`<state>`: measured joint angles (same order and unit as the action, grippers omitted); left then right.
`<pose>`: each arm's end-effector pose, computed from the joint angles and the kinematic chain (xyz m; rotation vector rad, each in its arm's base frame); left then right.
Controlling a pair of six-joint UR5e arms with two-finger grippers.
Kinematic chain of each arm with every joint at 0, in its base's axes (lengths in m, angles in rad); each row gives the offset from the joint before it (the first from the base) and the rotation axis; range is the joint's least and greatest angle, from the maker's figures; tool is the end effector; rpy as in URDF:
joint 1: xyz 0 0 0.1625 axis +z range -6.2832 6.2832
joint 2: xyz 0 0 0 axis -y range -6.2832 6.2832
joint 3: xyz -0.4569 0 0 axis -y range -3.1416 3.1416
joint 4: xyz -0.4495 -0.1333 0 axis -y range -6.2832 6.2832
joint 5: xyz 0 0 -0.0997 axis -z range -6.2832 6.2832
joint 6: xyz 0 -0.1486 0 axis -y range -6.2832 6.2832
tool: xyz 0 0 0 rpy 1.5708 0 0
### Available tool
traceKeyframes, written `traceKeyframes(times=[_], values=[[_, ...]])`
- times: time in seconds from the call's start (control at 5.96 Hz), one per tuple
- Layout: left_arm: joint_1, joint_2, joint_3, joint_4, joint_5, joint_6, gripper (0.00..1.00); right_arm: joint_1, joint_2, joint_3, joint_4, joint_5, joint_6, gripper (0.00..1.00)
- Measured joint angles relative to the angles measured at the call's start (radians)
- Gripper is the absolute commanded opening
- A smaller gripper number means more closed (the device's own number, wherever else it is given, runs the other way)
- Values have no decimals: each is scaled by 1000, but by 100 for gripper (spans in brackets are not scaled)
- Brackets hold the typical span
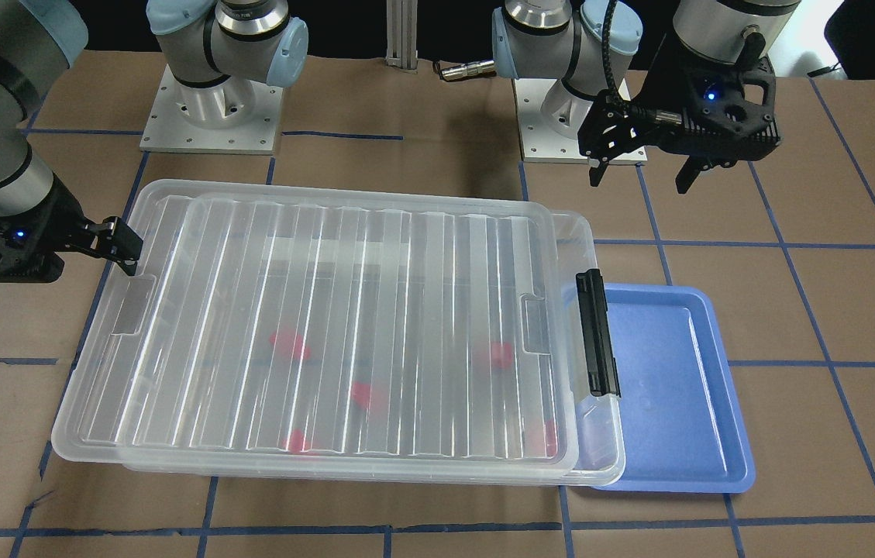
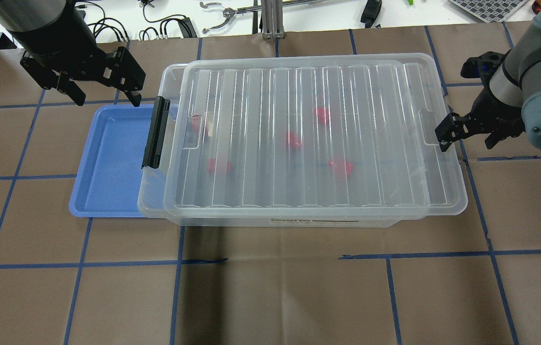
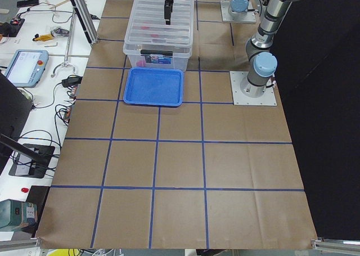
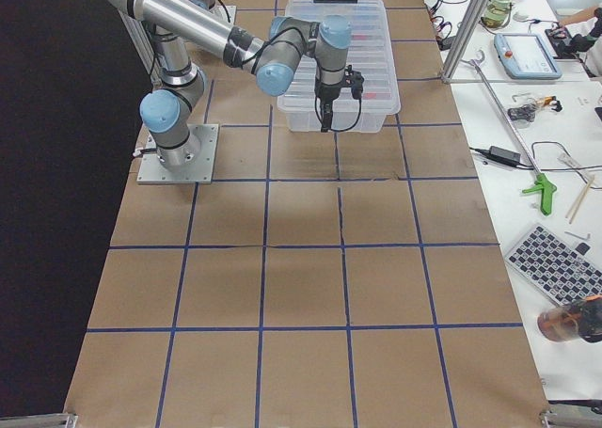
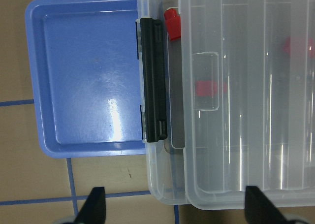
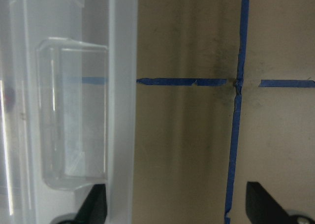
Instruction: Place red block in blue tray from box
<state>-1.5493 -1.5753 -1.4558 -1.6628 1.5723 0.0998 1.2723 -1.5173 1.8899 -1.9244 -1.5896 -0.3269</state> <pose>-0.1212 -0.5540 0.5222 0.1228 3.1364 -0.0288 -0.0341 -0.5545 0.3047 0.0447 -3.1290 -0.0373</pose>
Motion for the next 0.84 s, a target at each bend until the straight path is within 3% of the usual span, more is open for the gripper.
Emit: traceKeyframes(times=[0.84], values=[[0, 0, 0, 0, 0, 0, 98, -83, 2, 0, -9, -44, -133, 100]])
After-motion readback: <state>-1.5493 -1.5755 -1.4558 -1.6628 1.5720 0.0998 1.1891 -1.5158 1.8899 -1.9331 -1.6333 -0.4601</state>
